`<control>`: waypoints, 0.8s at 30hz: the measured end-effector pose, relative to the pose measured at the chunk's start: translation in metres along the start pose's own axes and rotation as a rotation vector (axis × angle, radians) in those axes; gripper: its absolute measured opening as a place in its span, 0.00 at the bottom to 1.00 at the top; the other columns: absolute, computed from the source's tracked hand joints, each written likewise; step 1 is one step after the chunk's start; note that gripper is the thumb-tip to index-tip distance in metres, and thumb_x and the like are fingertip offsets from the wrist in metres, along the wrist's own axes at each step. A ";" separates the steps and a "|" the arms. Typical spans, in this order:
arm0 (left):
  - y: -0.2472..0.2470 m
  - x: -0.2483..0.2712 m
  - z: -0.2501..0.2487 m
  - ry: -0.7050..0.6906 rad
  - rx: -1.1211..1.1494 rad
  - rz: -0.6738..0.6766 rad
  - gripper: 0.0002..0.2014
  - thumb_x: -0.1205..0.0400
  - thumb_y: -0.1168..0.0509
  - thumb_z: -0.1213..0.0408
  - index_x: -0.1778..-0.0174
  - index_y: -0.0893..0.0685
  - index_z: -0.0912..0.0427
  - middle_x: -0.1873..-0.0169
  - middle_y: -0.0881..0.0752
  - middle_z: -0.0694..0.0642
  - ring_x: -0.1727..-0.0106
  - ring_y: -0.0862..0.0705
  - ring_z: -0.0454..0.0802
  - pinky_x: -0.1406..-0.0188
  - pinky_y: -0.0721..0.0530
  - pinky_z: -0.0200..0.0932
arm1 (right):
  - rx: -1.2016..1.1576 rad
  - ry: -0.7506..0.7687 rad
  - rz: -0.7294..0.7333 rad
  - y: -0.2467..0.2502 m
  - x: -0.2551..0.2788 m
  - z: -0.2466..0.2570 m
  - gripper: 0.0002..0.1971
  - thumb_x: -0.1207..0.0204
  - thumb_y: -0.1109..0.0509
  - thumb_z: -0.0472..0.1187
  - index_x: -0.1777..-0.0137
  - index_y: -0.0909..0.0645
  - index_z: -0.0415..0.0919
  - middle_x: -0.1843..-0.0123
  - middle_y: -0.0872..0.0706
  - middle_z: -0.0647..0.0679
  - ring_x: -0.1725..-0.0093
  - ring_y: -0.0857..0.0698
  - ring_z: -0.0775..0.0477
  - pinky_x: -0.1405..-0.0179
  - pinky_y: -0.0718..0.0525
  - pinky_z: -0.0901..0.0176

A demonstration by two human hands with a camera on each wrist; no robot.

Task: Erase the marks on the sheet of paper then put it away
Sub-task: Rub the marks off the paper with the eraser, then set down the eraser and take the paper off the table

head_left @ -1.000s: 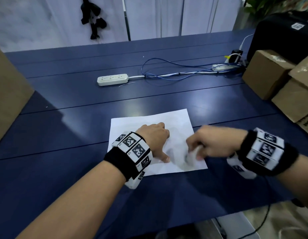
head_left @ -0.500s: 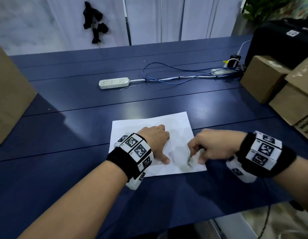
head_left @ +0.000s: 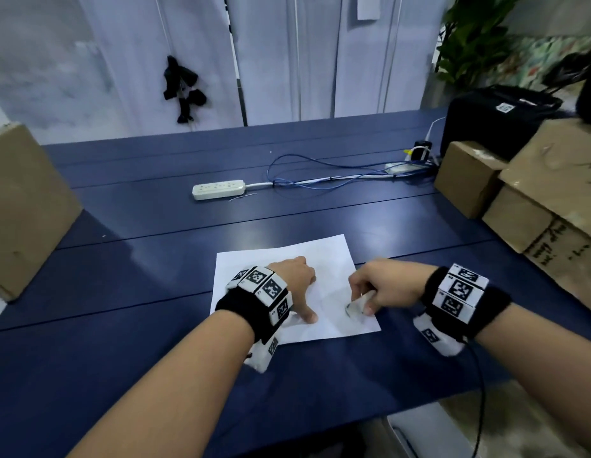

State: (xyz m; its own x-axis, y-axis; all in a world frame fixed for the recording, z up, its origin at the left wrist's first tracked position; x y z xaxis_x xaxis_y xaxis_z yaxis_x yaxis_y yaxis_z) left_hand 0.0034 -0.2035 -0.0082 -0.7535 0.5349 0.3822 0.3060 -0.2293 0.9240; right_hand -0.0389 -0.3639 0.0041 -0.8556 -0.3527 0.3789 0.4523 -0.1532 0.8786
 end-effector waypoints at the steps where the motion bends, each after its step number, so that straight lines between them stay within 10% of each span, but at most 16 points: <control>1: 0.000 0.001 0.000 0.005 0.004 -0.004 0.37 0.32 0.23 0.40 0.32 0.22 0.56 0.37 0.25 0.53 0.40 0.20 0.55 0.44 0.19 0.50 | -0.013 -0.001 -0.014 0.001 0.002 0.001 0.10 0.34 0.21 0.45 0.55 0.17 0.52 0.61 0.16 0.55 0.59 0.18 0.52 0.57 0.19 0.55; 12: 0.003 0.028 0.020 0.046 0.333 -0.259 0.41 0.29 0.27 0.36 0.21 0.28 0.47 0.25 0.28 0.50 0.25 0.27 0.52 0.26 0.29 0.54 | -0.101 -0.342 -0.452 0.031 0.028 -0.057 0.10 0.31 0.21 0.46 0.53 0.13 0.45 0.61 0.17 0.54 0.55 0.17 0.47 0.61 0.24 0.60; 19: -0.007 0.075 0.103 0.419 0.463 -0.357 0.30 0.25 0.29 0.40 0.29 0.21 0.50 0.34 0.19 0.52 0.33 0.20 0.51 0.34 0.23 0.47 | -0.043 -0.543 -0.451 0.033 0.026 -0.082 0.12 0.30 0.21 0.46 0.53 0.15 0.40 0.50 0.11 0.39 0.49 0.14 0.38 0.58 0.20 0.57; 24: -0.027 0.090 0.134 0.716 0.480 -0.240 0.17 0.20 0.32 0.50 0.65 0.22 0.60 0.65 0.18 0.54 0.56 0.16 0.57 0.63 0.25 0.42 | -0.011 -0.588 -0.347 0.025 0.024 -0.073 0.15 0.23 0.30 0.49 0.51 0.17 0.35 0.46 0.13 0.35 0.45 0.15 0.36 0.56 0.21 0.56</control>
State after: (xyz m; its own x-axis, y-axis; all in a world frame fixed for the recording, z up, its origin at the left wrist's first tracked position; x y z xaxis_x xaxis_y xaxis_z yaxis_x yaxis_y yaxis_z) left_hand 0.0048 -0.0403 0.0021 -0.9619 -0.1484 0.2298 0.1832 0.2747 0.9439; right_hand -0.0302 -0.4434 0.0137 -0.9445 0.2786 0.1739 0.1273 -0.1776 0.9758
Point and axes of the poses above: each hand's wrist, its own x-axis away from the middle knuckle, its own y-axis out of the back of the hand, z = x × y, the point moved 5 cm from there along -x, towards the middle knuckle
